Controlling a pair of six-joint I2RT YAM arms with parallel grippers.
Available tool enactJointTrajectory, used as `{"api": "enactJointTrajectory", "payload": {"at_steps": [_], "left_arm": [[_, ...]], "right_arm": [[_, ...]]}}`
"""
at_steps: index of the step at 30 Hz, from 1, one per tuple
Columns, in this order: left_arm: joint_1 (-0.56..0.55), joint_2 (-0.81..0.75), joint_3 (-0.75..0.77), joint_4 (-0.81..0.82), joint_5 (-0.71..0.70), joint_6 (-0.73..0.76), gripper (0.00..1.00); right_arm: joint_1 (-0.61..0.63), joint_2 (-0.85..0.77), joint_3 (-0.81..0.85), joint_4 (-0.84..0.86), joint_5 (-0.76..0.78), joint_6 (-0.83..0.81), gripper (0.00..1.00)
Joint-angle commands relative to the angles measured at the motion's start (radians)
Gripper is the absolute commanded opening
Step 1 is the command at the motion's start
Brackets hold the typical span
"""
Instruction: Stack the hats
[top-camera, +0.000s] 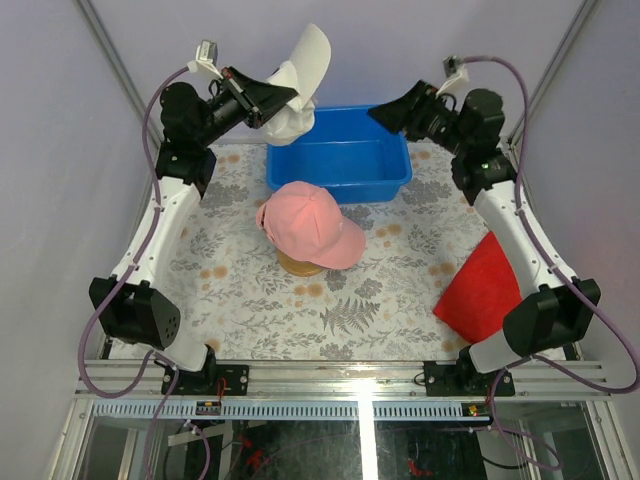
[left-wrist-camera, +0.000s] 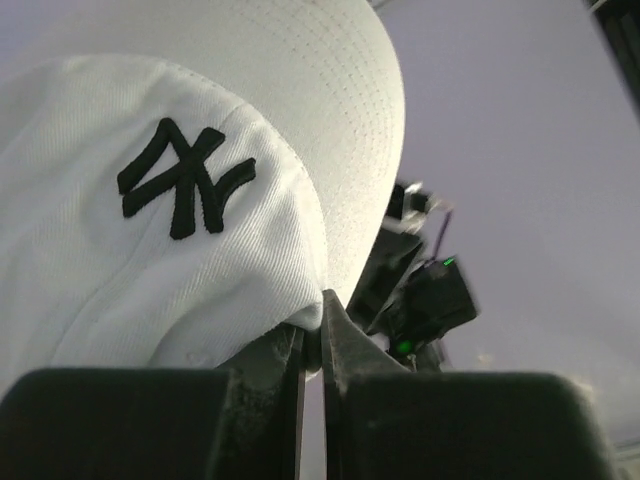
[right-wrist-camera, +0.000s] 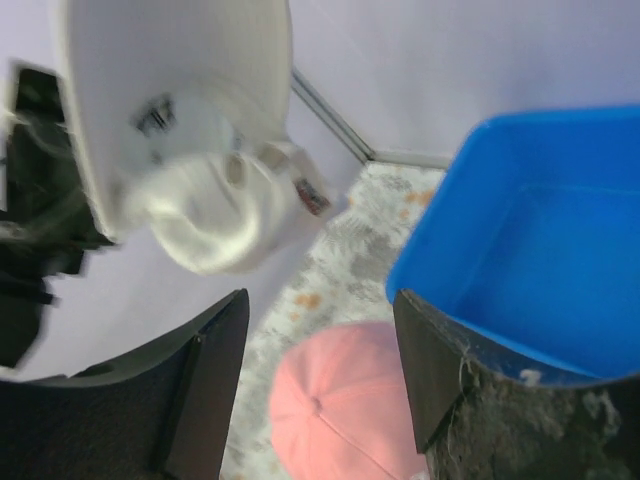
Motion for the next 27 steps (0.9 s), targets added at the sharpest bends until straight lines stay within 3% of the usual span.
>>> {"api": "enactJointTrajectory", "payload": {"at_steps": [1, 6, 11, 16, 20, 27], "left_arm": [[-0.006, 0.056, 0.140, -0.161, 0.123, 0.253, 0.00], [-0.008, 0.082, 0.225, -0.439, 0.139, 0.469, 0.00], [-0.027, 0.086, 0.242, -0.568, 0.168, 0.564, 0.00], [-0.093, 0.113, 0.350, -0.753, 0.151, 0.748, 0.00], [-0.135, 0.105, 0.382, -0.820, 0.101, 0.836, 0.00], [-0.169, 0.088, 0.412, -0.885, 0.048, 0.917, 0.00]], "right_arm": [[-0.080, 0.052, 0.196, -0.020, -0.236, 0.282, 0.65], [-0.095, 0.121, 0.390, -0.116, -0.369, 0.295, 0.66], [-0.096, 0.232, 0.612, -0.345, -0.432, 0.168, 0.68], [-0.097, 0.325, 0.681, -0.375, -0.499, 0.247, 0.67], [-0.095, 0.412, 0.828, -0.576, -0.496, 0.219, 0.67], [-0.096, 0.423, 0.810, -0.590, -0.493, 0.229, 0.65]]}}
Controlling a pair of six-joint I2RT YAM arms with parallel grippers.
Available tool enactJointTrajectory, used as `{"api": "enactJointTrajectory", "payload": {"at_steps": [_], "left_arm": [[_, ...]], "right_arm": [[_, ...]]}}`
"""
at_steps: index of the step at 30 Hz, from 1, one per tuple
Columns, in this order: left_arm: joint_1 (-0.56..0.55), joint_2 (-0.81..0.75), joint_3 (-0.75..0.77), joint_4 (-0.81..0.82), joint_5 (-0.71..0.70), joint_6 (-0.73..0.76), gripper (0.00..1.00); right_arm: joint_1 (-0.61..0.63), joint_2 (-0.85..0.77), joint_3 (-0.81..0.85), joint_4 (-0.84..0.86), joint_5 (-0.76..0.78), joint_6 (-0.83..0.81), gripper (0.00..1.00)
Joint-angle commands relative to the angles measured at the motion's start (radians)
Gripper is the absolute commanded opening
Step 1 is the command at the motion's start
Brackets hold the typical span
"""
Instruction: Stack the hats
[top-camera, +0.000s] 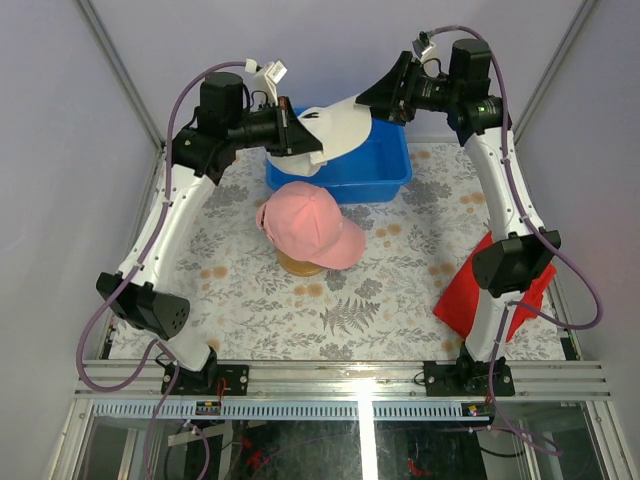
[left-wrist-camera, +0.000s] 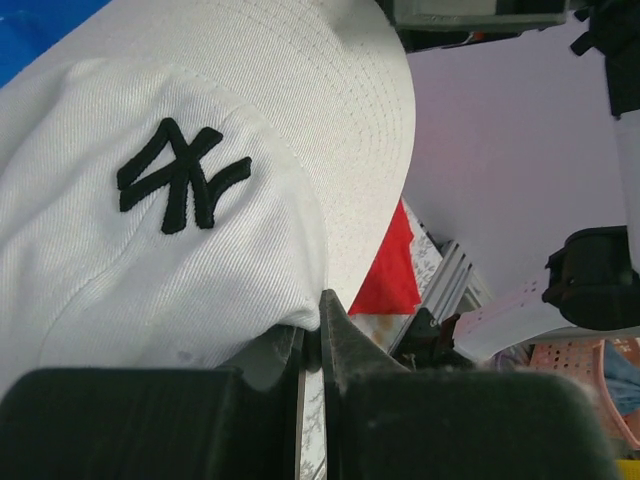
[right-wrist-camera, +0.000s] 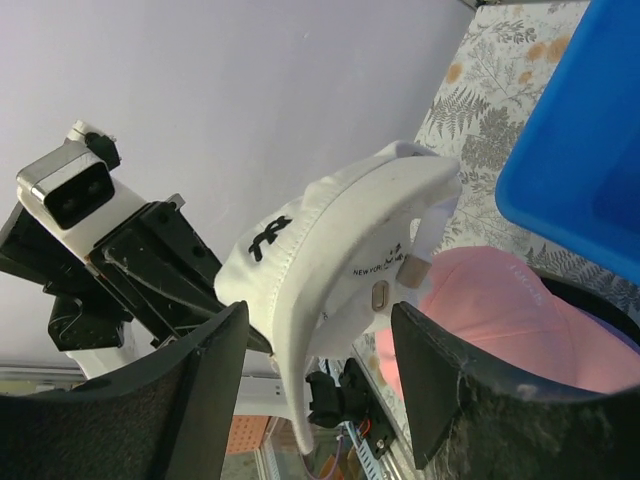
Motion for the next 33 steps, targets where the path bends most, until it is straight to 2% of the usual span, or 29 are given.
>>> {"api": "enactJointTrajectory", "payload": {"at_steps": [1, 6, 15, 19, 22, 24, 27, 28, 31, 33], "left_arm": [[-0.008, -0.027, 0.057, -0.065, -0.042, 0.099, 0.00], [-0.012, -0.014, 0.078, -0.103, -0.058, 0.125, 0.00], [-0.056, 0.044, 0.175, -0.183, -0.064, 0.168, 0.00], [-0.073, 0.056, 0.201, -0.218, -0.079, 0.189, 0.00], [-0.081, 0.056, 0.203, -0.240, -0.080, 0.207, 0.00], [-0.083, 0.055, 0.198, -0.250, -0.097, 0.214, 0.00], [-0.083, 0.049, 0.187, -0.252, -0.125, 0.219, 0.00], [-0.083, 0.049, 0.190, -0.252, -0.142, 0.216, 0.00], [-0.080, 0.045, 0.196, -0.239, -0.276, 0.179, 0.00], [-0.061, 0.022, 0.171, -0.200, -0.387, 0.123, 0.21]], "right_arm": [[0.000, -0.035, 0.030, -0.025, -0.044, 0.023, 0.65], [0.001, -0.021, 0.035, -0.035, -0.070, 0.034, 0.52], [0.004, -0.004, 0.025, -0.066, -0.096, 0.038, 0.50], [0.012, 0.006, 0.028, -0.062, -0.099, 0.048, 0.44], [0.016, 0.015, 0.032, -0.059, -0.108, 0.056, 0.34], [0.020, 0.018, 0.029, -0.062, -0.111, 0.058, 0.20], [0.025, 0.018, 0.019, -0.064, -0.127, 0.060, 0.04], [0.026, 0.017, 0.018, -0.063, -0.132, 0.062, 0.00], [0.026, 0.004, -0.002, -0.059, -0.142, 0.060, 0.00], [0.024, -0.017, -0.032, -0.039, -0.133, 0.060, 0.00]]}}
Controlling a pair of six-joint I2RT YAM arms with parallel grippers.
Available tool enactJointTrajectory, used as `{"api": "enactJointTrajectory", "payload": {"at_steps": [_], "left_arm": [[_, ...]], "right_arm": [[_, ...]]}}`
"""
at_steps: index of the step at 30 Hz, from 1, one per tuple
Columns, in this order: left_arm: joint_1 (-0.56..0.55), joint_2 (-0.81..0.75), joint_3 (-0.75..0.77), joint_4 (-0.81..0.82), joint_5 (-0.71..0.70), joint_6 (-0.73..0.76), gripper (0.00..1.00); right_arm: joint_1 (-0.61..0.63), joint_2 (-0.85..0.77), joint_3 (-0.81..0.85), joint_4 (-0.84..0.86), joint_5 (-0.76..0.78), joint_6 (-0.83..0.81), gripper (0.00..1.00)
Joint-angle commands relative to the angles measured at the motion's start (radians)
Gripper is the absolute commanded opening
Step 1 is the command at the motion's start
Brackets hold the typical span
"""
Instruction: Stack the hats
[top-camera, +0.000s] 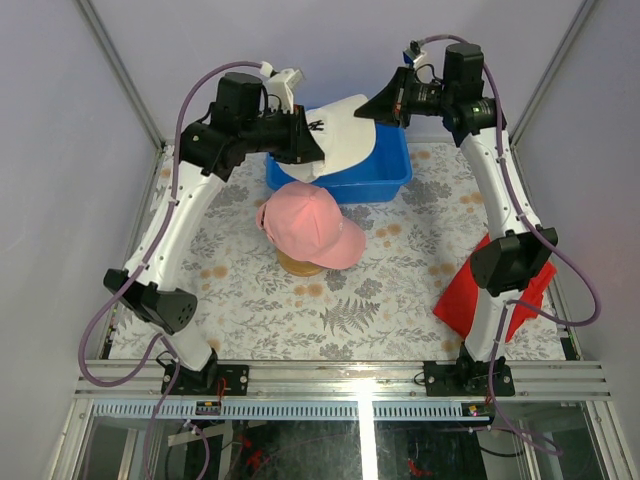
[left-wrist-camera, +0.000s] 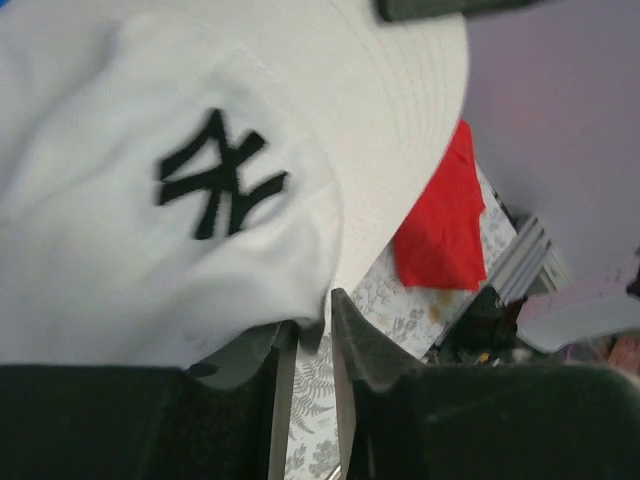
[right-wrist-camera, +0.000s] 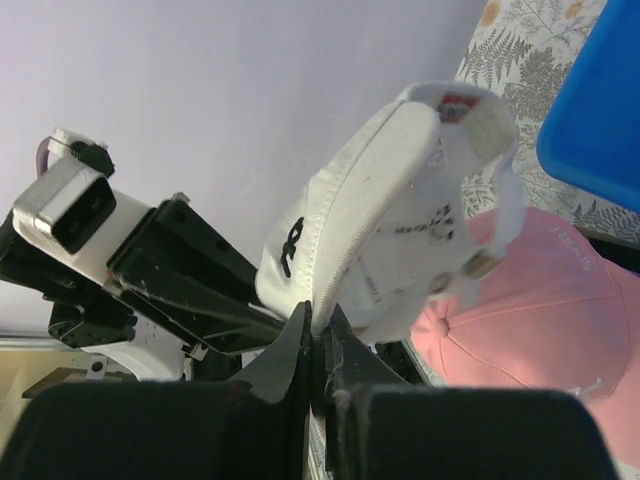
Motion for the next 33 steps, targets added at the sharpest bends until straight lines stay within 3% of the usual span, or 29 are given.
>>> {"api": "enactJointTrajectory", "payload": {"at_steps": [1, 4, 8, 14, 20, 27, 33], "left_arm": [[0.035, -0.063, -0.033, 0.113, -0.246, -0.099, 0.25], [0.127, -0.202, -0.219, 0.290, -0.316, -0.238, 0.48], [0.288, -0.402, -0.506, 0.489, -0.347, -0.432, 0.63], [0.372, -0.454, -0.622, 0.396, -0.329, -0.480, 0.64], [0.390, -0.493, -0.819, 0.434, -0.166, -0.539, 0.59], [0.418, -0.450, -0.933, 0.333, -0.130, -0.413, 0.60], [0.430, -0.355, -0.928, 0.369, -0.006, -0.372, 0.61]], "right_arm": [[0.005, -0.048, -0.047, 0.030, -0.049, 0.000, 0.00], [-0.015, -0.103, -0.117, 0.114, -0.017, 0.023, 0.00], [-0.049, -0.181, -0.249, 0.316, 0.014, 0.128, 0.00], [-0.059, -0.207, -0.319, 0.496, 0.056, 0.250, 0.00], [-0.065, -0.198, -0.349, 0.756, 0.102, 0.459, 0.00], [-0.079, -0.183, -0.288, 0.759, 0.089, 0.503, 0.00], [-0.082, -0.186, -0.262, 0.742, 0.083, 0.506, 0.00]]}}
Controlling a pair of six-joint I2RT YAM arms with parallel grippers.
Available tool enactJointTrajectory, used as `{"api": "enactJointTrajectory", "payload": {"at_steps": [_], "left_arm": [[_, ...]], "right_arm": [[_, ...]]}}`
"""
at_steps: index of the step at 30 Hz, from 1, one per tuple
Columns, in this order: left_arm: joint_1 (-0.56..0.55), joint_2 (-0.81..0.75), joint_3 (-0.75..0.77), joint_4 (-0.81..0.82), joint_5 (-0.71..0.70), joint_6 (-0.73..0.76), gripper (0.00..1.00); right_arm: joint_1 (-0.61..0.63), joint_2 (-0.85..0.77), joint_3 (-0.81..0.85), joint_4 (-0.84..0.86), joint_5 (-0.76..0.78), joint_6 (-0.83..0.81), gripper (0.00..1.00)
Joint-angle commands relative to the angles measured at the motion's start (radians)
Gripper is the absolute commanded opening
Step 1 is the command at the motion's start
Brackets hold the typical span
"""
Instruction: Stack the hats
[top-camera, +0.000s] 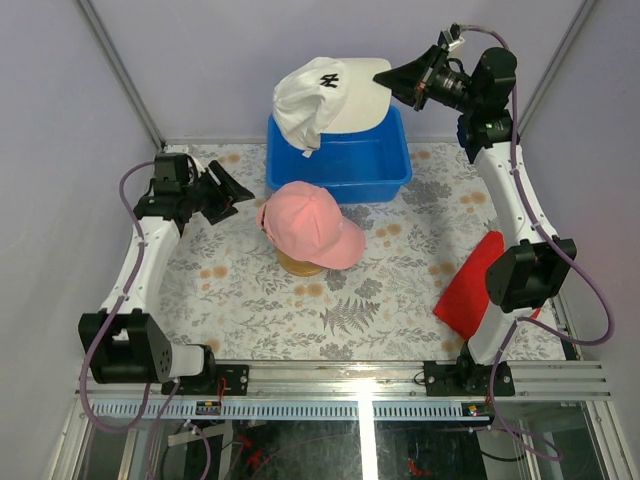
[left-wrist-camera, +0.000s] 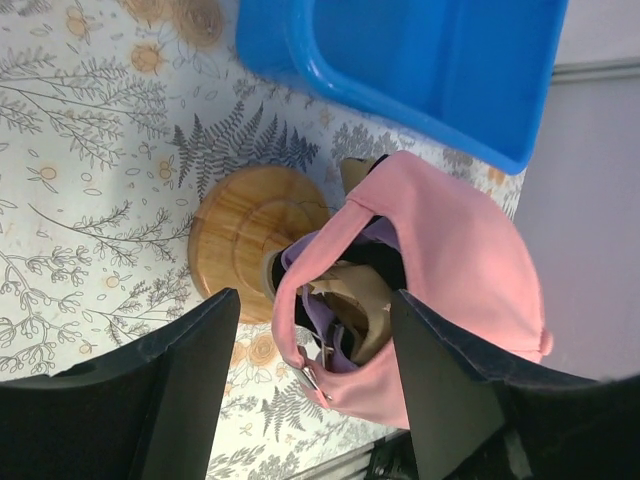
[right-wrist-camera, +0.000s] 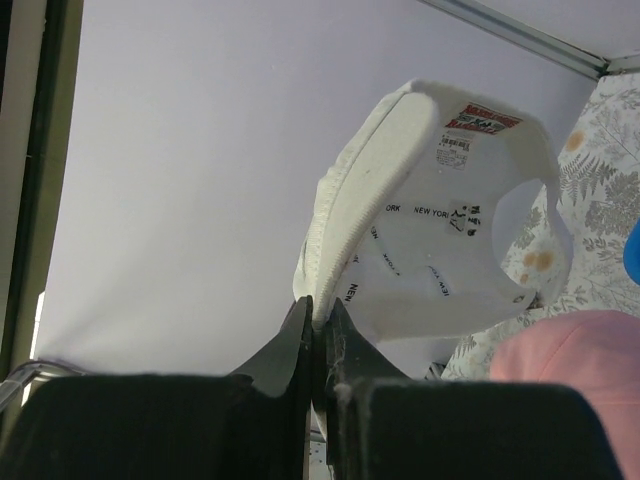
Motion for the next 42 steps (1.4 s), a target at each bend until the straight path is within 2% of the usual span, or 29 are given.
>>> {"api": "enactJointTrajectory", "payload": {"at_steps": [1, 17, 23, 27, 33, 36, 42], "left_arm": [[0.006, 0.048, 0.001, 0.039, 0.108, 0.056, 0.62], [-0.038, 0.144, -0.057, 0.117, 0.120, 0.057, 0.61], [-0.065, 0.168, -0.068, 0.147, 0.104, 0.045, 0.58], [-0.073, 0.187, -0.095, 0.185, 0.092, 0.034, 0.44], [-0.086, 0.218, -0.156, 0.241, 0.095, 0.016, 0.15], [-0.086, 0.207, -0.193, 0.251, 0.094, 0.012, 0.08], [-0.086, 0.157, -0.258, 0.254, 0.087, 0.004, 0.06]], "right_arm": [[-0.007, -0.032, 0.057, 0.071, -0.011, 0.035, 0.00], [-0.006, -0.056, 0.014, 0.094, 0.001, 0.061, 0.00], [-0.005, -0.065, -0.006, 0.104, 0.005, 0.076, 0.00], [0.005, -0.086, -0.068, 0.147, 0.024, 0.107, 0.00], [0.104, -0.138, -0.206, 0.207, 0.116, 0.116, 0.00], [0.157, -0.179, -0.321, 0.298, 0.187, 0.156, 0.00], [0.228, -0.207, -0.456, 0.463, 0.296, 0.206, 0.00]]}}
